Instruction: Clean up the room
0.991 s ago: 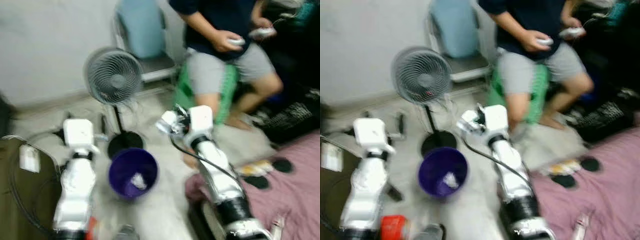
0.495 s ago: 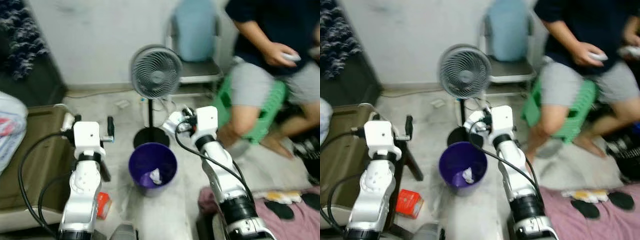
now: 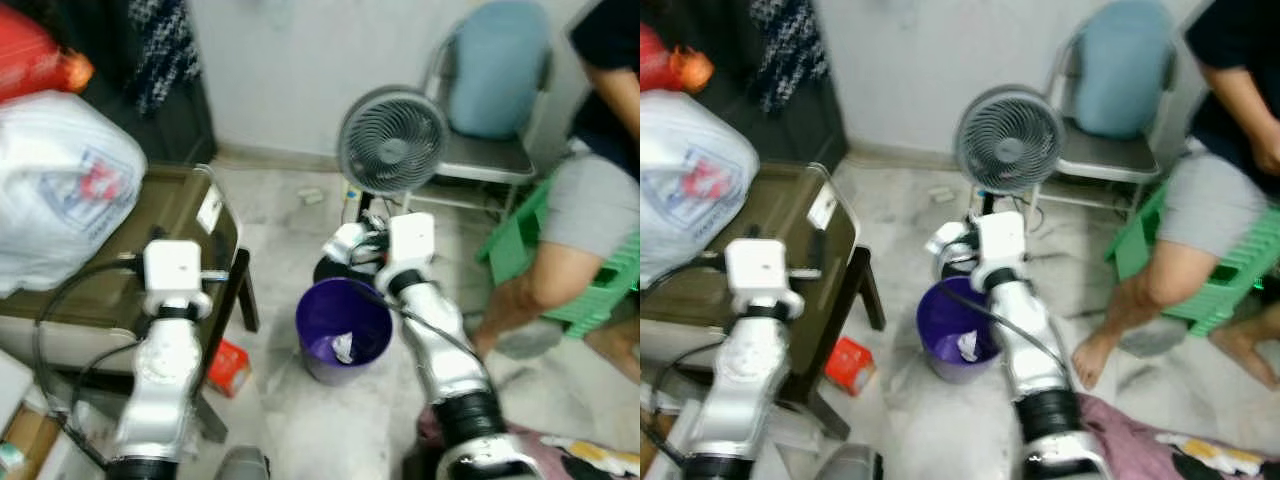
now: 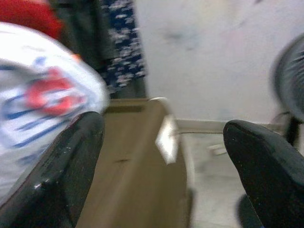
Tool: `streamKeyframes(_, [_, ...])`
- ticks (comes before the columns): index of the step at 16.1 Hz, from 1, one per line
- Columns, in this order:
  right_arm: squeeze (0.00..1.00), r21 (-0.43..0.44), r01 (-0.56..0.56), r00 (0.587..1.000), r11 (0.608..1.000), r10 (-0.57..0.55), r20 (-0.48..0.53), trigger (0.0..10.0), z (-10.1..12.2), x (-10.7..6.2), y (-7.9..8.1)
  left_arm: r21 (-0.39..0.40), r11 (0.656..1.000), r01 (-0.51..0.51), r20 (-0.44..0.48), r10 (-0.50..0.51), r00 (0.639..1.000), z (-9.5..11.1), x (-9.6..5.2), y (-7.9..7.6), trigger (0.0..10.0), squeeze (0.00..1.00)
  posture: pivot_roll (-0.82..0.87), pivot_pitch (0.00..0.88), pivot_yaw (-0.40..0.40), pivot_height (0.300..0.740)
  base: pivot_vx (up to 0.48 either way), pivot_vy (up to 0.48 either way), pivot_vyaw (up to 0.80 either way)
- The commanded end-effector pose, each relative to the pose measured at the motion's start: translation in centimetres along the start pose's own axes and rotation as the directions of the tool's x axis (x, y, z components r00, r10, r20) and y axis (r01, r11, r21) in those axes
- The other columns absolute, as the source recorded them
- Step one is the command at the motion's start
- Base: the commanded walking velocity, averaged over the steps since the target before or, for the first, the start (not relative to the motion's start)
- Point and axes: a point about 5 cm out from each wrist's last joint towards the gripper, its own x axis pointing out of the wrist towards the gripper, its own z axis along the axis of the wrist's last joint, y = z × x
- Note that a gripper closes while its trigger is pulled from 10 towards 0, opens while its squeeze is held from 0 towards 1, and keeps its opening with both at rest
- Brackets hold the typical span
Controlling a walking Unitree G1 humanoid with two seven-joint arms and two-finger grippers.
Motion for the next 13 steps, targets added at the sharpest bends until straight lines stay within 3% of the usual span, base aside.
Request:
streamKeyframes(1, [0.0,-0.009,0.021,1.0,1.0,-0.021,-0.002,10.0,0.0,0.0,-0.6,-0.014,0.999,0.033,0.022,-0.032,0.999,0.6,0.2,-0.6,10.0,0.0,0.14,0.0,-0.045,0.74,0.0,0.0,0.0])
streamKeyframes(5, [0.0,0.022,0.044,0.999,0.999,-0.044,-0.017,10.0,-0.1,-0.1,-0.8,-0.022,0.999,0.047,0.021,-0.046,0.999,0.6,0.2,-0.7,10.0,0.0,0.13,0.0,-0.041,0.74,0.0,0.0,0.0])
streamKeyframes(7, [0.0,0.024,0.052,0.998,0.998,-0.051,-0.021,10.0,-0.1,-0.1,-0.9,-0.071,0.993,0.091,0.03,-0.089,0.996,0.8,0.0,-1.1,10.0,0.0,0.13,0.0,-0.04,0.74,0.0,0.0,-0.63])
streamKeyframes(9, [0.0,0.029,0.075,0.997,0.997,-0.075,-0.009,10.0,0.1,-0.6,-1.4,-0.164,0.968,0.191,0.057,-0.184,0.981,1.3,-0.7,-1.8,10.0,0.0,0.13,0.0,-0.038,0.74,0.0,0.0,0.0])
streamKeyframes(13, [0.0,0.036,0.123,0.992,0.992,-0.122,-0.042,10.0,-0.7,-1.5,-2.3,-0.177,0.953,0.245,0.055,-0.239,0.97,1.3,-0.7,-2.2,10.0,0.0,0.12,0.0,-0.03,0.74,0.0,0.0,0.0])
